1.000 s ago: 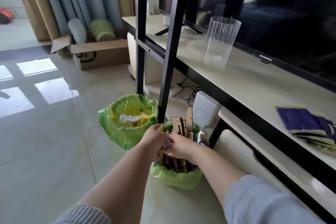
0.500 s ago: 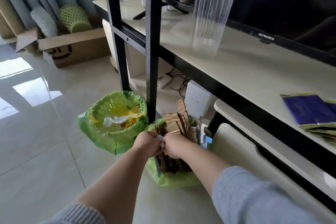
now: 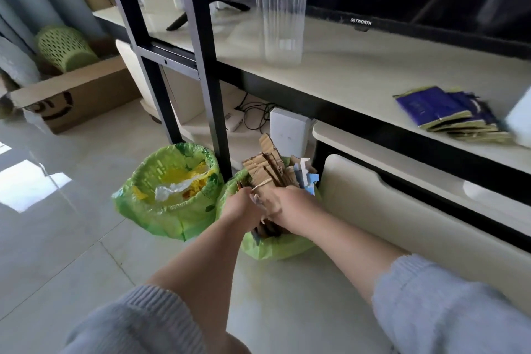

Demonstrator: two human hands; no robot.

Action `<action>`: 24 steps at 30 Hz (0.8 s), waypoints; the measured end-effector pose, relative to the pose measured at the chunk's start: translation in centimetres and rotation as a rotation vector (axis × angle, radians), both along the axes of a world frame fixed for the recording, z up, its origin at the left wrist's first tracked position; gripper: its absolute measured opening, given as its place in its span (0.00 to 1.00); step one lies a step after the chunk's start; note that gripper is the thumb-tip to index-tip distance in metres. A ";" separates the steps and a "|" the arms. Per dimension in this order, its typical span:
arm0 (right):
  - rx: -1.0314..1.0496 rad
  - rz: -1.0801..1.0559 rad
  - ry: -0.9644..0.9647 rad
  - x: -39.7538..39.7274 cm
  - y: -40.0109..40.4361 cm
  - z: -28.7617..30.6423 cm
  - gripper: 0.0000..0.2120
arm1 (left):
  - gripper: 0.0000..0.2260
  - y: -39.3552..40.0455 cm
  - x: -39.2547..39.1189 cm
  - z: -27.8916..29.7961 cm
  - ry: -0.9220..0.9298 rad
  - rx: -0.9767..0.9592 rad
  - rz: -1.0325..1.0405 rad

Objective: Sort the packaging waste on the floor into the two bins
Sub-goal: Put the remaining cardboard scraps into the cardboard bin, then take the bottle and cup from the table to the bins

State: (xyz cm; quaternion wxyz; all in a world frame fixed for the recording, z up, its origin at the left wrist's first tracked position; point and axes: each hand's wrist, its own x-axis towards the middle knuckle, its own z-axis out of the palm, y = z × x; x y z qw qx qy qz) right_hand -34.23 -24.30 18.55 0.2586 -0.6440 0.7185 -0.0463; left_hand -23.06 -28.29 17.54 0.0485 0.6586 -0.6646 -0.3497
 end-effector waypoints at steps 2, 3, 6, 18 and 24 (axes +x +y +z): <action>-0.043 -0.103 -0.143 -0.8 2.5 1.3 0.17 | 0.22 1.0 0.0 1.1 0.094 -0.056 0.034; -0.048 -0.162 -0.184 -1.2 3.9 1.9 0.19 | 0.23 1.7 -0.2 1.8 0.147 -0.087 0.042; -0.096 -0.355 -0.273 -2.8 8.7 3.4 0.24 | 0.19 4.5 -1.7 3.7 0.293 -0.126 -0.021; -0.064 -0.854 -0.387 -16.7 22.2 4.6 0.23 | 0.17 15.2 -16.3 4.4 0.563 0.511 -0.458; 0.028 -1.086 -0.556 -23.8 29.7 -3.3 0.17 | 0.19 18.9 -26.1 -2.5 0.365 0.657 -0.623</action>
